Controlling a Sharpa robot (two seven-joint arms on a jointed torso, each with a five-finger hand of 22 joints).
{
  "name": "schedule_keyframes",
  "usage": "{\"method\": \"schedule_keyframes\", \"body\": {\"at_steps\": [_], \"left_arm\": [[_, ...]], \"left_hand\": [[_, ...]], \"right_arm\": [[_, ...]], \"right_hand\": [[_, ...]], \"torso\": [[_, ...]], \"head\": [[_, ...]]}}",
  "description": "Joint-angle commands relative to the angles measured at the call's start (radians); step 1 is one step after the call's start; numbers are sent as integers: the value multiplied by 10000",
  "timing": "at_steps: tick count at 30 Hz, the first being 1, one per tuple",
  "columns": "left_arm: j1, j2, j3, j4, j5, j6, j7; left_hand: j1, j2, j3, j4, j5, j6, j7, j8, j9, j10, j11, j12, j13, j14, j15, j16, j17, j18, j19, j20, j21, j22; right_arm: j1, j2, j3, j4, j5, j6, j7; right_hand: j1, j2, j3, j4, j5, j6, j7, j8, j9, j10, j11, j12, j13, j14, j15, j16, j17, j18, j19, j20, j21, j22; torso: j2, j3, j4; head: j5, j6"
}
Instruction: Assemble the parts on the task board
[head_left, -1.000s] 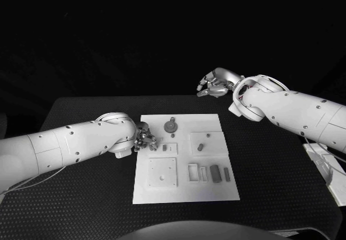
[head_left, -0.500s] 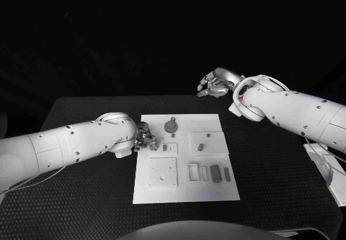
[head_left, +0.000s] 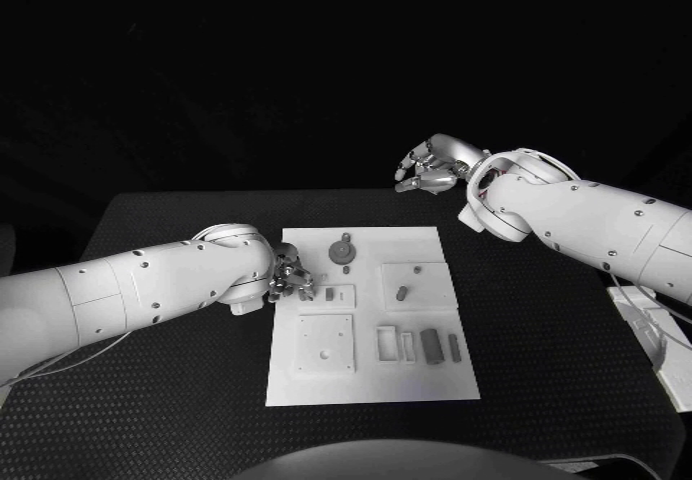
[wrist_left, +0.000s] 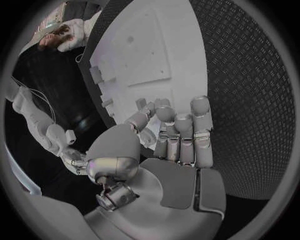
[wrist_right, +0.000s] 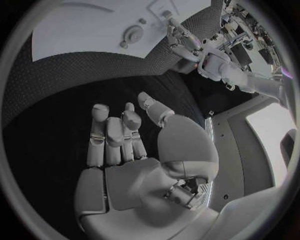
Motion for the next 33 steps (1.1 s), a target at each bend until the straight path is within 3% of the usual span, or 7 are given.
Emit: {"method": "schedule_keyframes", "body": {"at_steps": [1,15,19,28,33], "left_arm": [[-5,8,-4,23,-53,181,-52],[-8,35,-5,-36,-57,168,-82],[-8,46,-5,-44,-60,421,-179],[-6,91,-5,-35,-440,658,-237],[-6,137,-5,-39,-602,669,-214]], "left_hand": [[59,128,60,-24,24,137,-79,330,369,-20,-62,59,15,88,-439,61,15,199,210,-375,57,232],[52,114,61,-24,21,126,-76,321,368,-34,-60,65,27,81,-441,64,16,199,200,-376,78,229],[29,61,45,-16,9,111,-70,308,364,-50,-54,68,36,71,-439,62,15,198,188,-374,96,225],[-271,-412,-146,341,-45,96,-56,262,349,-120,-39,47,54,17,-424,37,-5,203,104,-374,151,198],[-347,-719,-137,554,258,150,-78,271,356,-104,-60,45,51,35,-442,43,-18,225,103,-385,193,191]], "right_arm": [[-4,2,5,4,-2,110,47],[-4,-1,5,-5,-2,112,61],[-4,-5,5,-6,-2,113,60],[-4,-9,5,8,-2,105,49],[-4,-13,5,6,-2,113,47]], "right_hand": [[-87,1,10,46,20,-7,61,-38,13,-77,14,-17,11,-14,-19,-1,-13,111,55,-24,-40,169],[-89,-3,9,43,20,-11,62,-45,21,-80,15,-19,11,-28,-18,-7,-27,111,51,-22,-43,168],[-89,-4,9,42,20,-12,62,-46,24,-81,16,-20,11,-37,-18,-9,-38,111,50,-22,-44,168],[-90,-5,9,41,20,-13,63,-49,27,-83,16,-22,11,-37,-17,-10,-37,111,48,-21,-45,168],[-90,-5,9,41,20,-13,63,-50,29,-84,16,-22,11,-34,-17,-10,-32,111,47,-21,-46,168]], "torso": [[1,-2,-3],[-1,-2,-9],[2,-1,-6],[0,3,-8],[-1,1,-3]], "head": [[2,-7],[1,-7],[-8,-16],[-24,-9],[-25,-16]]}}
